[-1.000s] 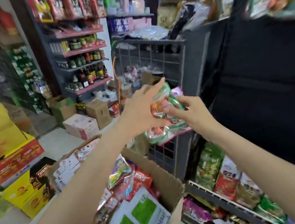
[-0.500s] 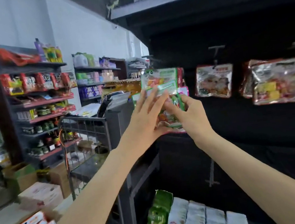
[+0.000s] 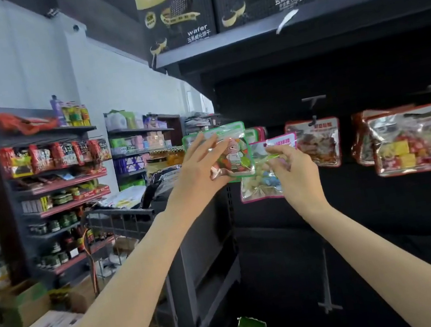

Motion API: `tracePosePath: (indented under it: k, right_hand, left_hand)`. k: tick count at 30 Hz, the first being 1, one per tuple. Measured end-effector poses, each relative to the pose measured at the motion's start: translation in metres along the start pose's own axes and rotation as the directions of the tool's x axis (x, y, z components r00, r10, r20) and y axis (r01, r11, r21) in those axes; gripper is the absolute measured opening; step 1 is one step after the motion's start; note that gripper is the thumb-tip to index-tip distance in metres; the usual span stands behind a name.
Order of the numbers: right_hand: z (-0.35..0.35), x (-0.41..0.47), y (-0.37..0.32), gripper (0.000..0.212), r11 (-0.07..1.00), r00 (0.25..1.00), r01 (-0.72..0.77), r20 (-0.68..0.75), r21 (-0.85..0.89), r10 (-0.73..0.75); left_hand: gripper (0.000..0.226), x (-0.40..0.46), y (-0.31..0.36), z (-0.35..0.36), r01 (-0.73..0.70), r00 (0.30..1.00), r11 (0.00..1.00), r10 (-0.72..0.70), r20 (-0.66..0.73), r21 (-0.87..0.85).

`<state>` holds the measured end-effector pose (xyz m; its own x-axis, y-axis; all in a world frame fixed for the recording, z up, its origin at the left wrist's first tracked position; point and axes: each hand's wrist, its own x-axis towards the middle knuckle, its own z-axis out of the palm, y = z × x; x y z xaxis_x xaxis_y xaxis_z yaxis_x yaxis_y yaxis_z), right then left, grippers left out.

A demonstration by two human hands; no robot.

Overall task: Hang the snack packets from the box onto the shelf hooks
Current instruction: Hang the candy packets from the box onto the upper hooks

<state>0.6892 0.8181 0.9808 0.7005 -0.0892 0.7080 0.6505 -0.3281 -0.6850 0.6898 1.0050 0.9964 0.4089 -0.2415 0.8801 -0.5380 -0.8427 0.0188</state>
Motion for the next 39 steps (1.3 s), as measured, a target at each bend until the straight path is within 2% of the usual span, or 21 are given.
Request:
tracePosePath:
  k: [12, 27, 39]
  right_hand:
    - [-0.005, 0.009, 0.011, 0.031, 1.000, 1.000, -0.001, 0.005, -0.028, 0.001]
    - [-0.005, 0.010, 0.011, 0.031, 1.000, 1.000, 0.021, 0.011, -0.009, -0.021]
    - [-0.005, 0.010, 0.011, 0.031, 0.999, 1.000, 0.030, 0.011, -0.023, -0.030]
  left_hand:
    - [0.069, 0.023, -0.006, 0.012, 0.058, 0.996, 0.996, -0.054, 0.065, -0.071]
    - [0.071, 0.019, -0.008, 0.001, 0.083, 0.982, 0.996, -0.076, 0.172, -0.038]
    - [0.071, 0.026, -0.003, -0.004, 0.113, 0.973, 0.993, -0.104, 0.205, -0.031]
